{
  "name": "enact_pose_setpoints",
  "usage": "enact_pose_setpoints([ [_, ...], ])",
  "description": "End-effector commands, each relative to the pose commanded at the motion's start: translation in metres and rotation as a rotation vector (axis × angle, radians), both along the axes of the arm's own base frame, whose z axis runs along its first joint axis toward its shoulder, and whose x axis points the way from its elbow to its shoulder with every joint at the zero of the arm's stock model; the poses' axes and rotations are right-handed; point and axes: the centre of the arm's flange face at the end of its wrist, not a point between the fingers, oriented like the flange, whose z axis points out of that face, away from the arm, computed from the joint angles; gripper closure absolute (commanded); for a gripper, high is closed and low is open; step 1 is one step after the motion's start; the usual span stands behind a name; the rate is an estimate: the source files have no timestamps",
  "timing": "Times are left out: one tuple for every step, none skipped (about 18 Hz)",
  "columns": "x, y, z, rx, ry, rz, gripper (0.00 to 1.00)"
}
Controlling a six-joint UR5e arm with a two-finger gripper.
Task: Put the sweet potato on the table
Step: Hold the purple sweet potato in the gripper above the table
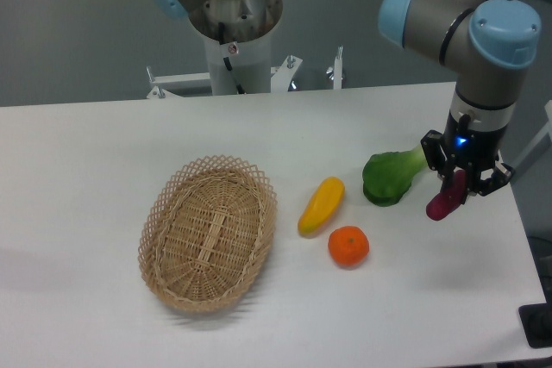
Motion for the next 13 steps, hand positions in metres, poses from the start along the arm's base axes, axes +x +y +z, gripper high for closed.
enact_pose_setpoints([
  [-0.001, 0.001, -0.004, -0.002, -0.002, 0.000, 0.86],
  [0.000, 0.003, -0.006, -0.003, -0.004, -0.003, 0.86],
  [0.000, 0.004, -0.008, -0.005, -0.010, -0.003, 0.86],
  [0.000, 0.004, -0.007, -0.005, -0.010, -0.001, 0.86],
  [0.000, 0.004, -0.007, -0.002, -0.010, 0.001, 0.86],
  [0.000, 0.004, -0.009, -0.002, -0.012, 0.006, 0.86],
  [0.000, 0.005, -0.008, -0.003, -0.010, 0.006, 0.86],
  [0.000, 0.005, -0.010, -0.004, -0.014, 0.009, 0.86],
  [0.000, 0.007, -0.012, -0.002, -0.017, 0.015, 0.86],
  [-0.001, 0.008, -0.012, 0.003, -0.008, 0.022, 0.86],
  [-0.001, 0.013, -0.016, 0.011, 0.002, 0.031, 0.86],
  [0.000, 0.020, -0.021, 0.021, 0.010, 0.041, 0.86],
  [0.002, 0.026, -0.023, 0.031, 0.019, 0.060, 0.86],
])
